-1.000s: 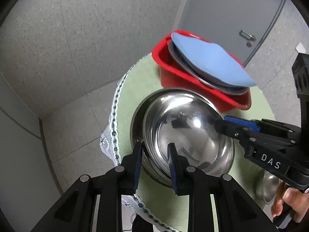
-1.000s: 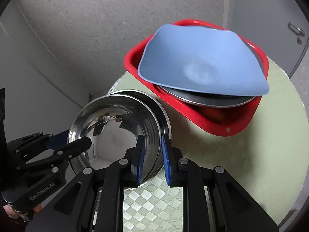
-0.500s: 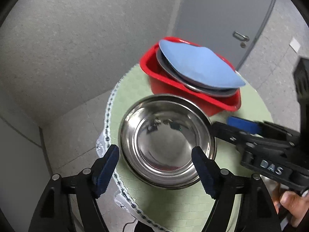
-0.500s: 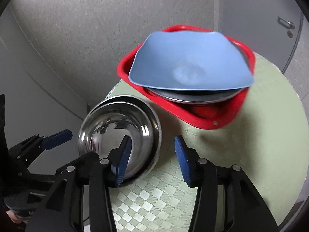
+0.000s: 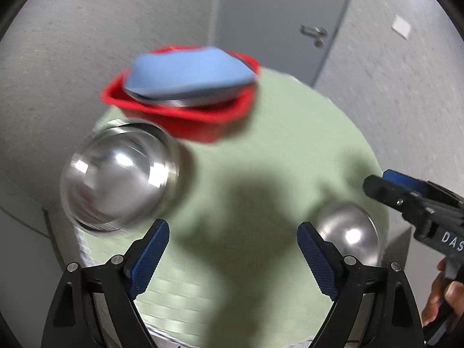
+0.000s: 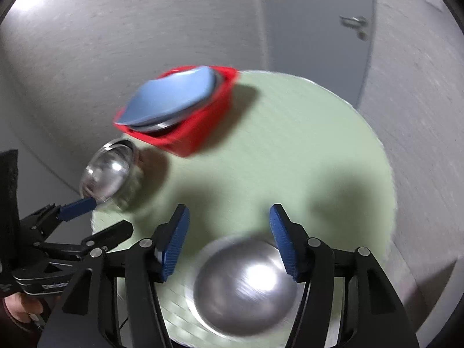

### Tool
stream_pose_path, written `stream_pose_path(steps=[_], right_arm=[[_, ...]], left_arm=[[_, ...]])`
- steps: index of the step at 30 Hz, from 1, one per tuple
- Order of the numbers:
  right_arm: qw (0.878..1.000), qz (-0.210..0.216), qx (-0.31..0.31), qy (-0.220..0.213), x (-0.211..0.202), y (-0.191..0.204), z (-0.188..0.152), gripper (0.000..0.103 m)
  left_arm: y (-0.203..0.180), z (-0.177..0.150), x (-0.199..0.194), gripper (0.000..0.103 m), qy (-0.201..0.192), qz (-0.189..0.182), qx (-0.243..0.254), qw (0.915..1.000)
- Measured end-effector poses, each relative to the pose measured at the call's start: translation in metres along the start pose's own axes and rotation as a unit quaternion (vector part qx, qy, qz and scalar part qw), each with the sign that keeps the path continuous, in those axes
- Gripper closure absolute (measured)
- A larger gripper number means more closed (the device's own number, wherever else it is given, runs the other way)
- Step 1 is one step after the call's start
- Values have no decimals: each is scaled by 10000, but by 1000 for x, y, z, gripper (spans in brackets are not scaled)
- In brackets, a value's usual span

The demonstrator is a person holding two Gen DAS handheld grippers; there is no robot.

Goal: Organize plates and bowls

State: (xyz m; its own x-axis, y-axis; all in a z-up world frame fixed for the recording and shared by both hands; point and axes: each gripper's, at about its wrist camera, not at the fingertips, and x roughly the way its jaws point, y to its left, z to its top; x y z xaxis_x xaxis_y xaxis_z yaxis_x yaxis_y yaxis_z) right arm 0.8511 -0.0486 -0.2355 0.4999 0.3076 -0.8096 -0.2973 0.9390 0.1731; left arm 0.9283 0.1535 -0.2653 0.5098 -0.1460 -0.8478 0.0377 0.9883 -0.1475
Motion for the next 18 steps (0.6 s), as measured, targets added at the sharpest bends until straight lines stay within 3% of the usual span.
stream_pose_path(steps=[5, 13, 15, 16, 17, 18], right_arm=[[9994, 13, 239, 256, 5, -37, -21, 44], [9960, 325, 332, 765, 30, -54, -54, 44], [9941, 490, 382, 889, 36, -55, -61, 45], [9937, 531, 379, 906, 37, -56, -61, 50], [9934, 577, 346, 929, 39, -56, -62, 63], [9931, 615, 335, 944, 41, -55, -62, 70]], left_arm=[[-33, -9, 29, 16, 279, -3, 63, 9996], [-53, -23, 53, 20, 592, 66, -68, 9982], [-57, -24, 62, 35, 692, 5, -65, 9976], [-58, -24, 66, 40, 757, -31, -54, 9971], [-60, -24, 69, 51, 794, -81, -51, 9968], [-59, -23, 71, 61, 794, -132, -58, 9967]])
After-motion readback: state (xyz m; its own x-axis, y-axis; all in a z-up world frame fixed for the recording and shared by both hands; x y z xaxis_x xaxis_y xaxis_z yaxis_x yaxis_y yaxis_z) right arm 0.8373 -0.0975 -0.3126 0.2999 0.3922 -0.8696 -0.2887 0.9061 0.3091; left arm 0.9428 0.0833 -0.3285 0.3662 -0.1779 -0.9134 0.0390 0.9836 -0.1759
